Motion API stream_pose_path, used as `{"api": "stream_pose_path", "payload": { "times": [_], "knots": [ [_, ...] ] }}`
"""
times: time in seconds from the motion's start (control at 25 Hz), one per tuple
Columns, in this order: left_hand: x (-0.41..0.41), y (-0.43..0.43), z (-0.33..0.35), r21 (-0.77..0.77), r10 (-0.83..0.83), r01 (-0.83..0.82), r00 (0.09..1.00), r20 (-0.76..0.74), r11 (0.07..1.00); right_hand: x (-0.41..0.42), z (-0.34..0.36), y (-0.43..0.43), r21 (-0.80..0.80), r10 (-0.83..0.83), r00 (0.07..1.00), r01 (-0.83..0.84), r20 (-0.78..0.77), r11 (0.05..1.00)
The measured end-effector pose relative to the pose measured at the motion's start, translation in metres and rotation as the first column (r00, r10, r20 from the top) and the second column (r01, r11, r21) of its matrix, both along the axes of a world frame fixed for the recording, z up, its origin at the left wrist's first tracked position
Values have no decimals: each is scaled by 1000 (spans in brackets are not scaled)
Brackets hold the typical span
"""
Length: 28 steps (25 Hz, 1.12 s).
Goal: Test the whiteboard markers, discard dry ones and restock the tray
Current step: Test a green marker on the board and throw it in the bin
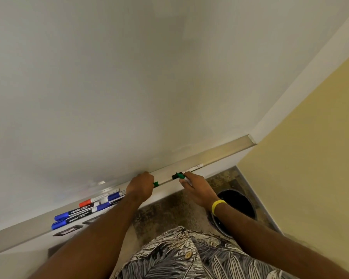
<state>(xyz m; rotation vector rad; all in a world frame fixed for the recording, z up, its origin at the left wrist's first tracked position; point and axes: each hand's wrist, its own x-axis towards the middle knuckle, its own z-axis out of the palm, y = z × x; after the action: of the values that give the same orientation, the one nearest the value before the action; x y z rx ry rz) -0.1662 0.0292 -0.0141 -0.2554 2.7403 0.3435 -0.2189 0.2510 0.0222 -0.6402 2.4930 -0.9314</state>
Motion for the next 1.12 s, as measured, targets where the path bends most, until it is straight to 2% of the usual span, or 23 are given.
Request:
{"api": "stream_pose_path", "payload": {
  "times": [0.16, 0.28, 0.44, 0.64, 0.8, 0.92, 1.12],
  "knots": [
    [6, 2, 13, 0, -22, 22, 993, -116, 1000, 3, 6, -6, -86, -31, 999, 32, 23, 996],
    [16, 2, 31, 18, -43, 52, 943, -331, 998, 5, 16, -16, -175, -62, 997, 69, 45, 982],
    [33, -4, 71, -103, -158, 120, 770, -619, 987, 7, 39, -33, -327, -80, 997, 67, -24, 942],
    [41, -24, 137, -176, -166, 19, 457, -874, 984, 10, 97, -57, -581, -122, 986, 33, -115, 813],
    [44, -44, 214, -259, -227, -111, 236, -945, 960, 17, 162, -77, -761, -158, 974, -22, -163, 648],
    [41, -57, 274, -295, -268, -217, 146, -952, 930, 19, 205, -88, -829, -132, 963, -130, -237, 544],
    [34, -74, 365, -268, -279, -329, 12, -960, 906, 23, 270, -94, -885, -6, 943, -309, -332, 350]
  ]
}}
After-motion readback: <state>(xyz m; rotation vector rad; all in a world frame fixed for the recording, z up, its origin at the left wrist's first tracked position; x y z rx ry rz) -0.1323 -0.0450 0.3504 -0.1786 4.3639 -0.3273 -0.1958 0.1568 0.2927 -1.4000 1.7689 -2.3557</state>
